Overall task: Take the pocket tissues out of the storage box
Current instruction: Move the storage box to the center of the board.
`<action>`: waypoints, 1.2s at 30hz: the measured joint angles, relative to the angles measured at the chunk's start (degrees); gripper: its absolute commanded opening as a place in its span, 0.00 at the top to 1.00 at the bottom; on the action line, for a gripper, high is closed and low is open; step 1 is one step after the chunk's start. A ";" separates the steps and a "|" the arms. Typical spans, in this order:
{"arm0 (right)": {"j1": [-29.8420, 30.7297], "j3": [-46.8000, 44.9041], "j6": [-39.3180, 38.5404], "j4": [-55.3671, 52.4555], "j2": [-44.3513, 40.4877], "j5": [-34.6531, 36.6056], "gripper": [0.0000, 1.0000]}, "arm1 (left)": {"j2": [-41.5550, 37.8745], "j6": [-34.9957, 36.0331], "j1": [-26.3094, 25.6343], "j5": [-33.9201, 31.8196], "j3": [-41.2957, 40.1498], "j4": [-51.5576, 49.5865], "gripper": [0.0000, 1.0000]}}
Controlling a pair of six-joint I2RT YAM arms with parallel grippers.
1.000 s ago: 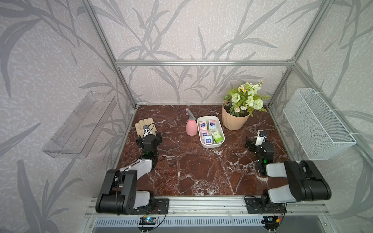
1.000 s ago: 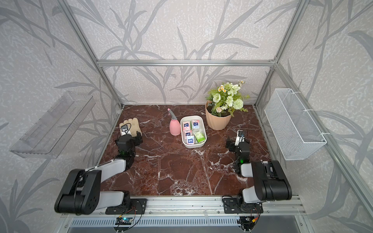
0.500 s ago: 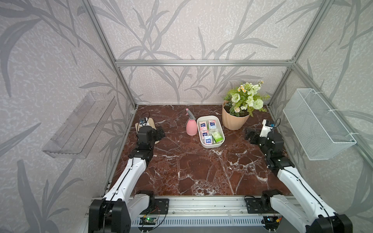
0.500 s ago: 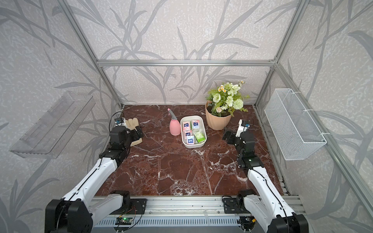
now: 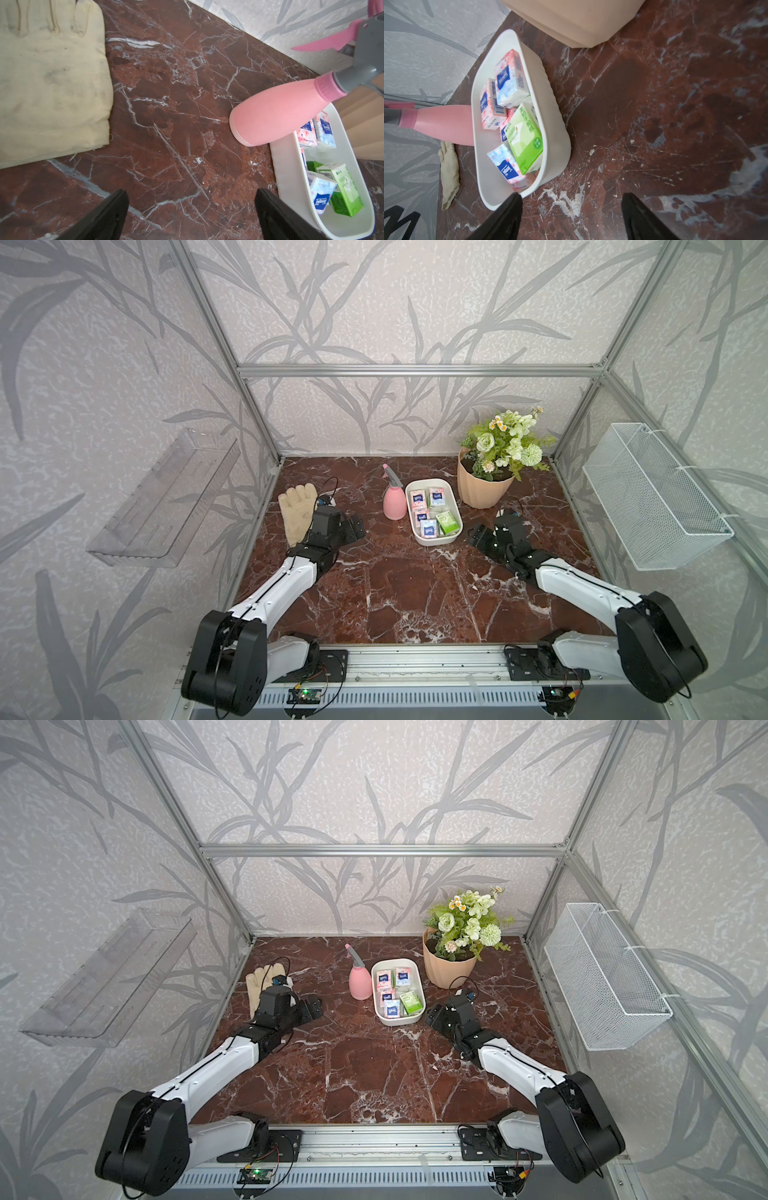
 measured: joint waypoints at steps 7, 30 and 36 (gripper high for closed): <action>-0.02 0.02 6.14 7.93 7.48 -1.81 0.34 | 0.90 -1.05 -1.11 0.28 -0.24 0.04 0.00; -0.44 3.98 10.45 16.55 16.76 -7.91 0.81 | -1.22 -0.72 -1.25 -0.44 -1.75 -1.88 0.00; 1.55 2.49 11.23 12.20 13.51 -6.88 0.84 | -1.60 -0.57 -1.25 -0.52 -1.75 -2.58 0.00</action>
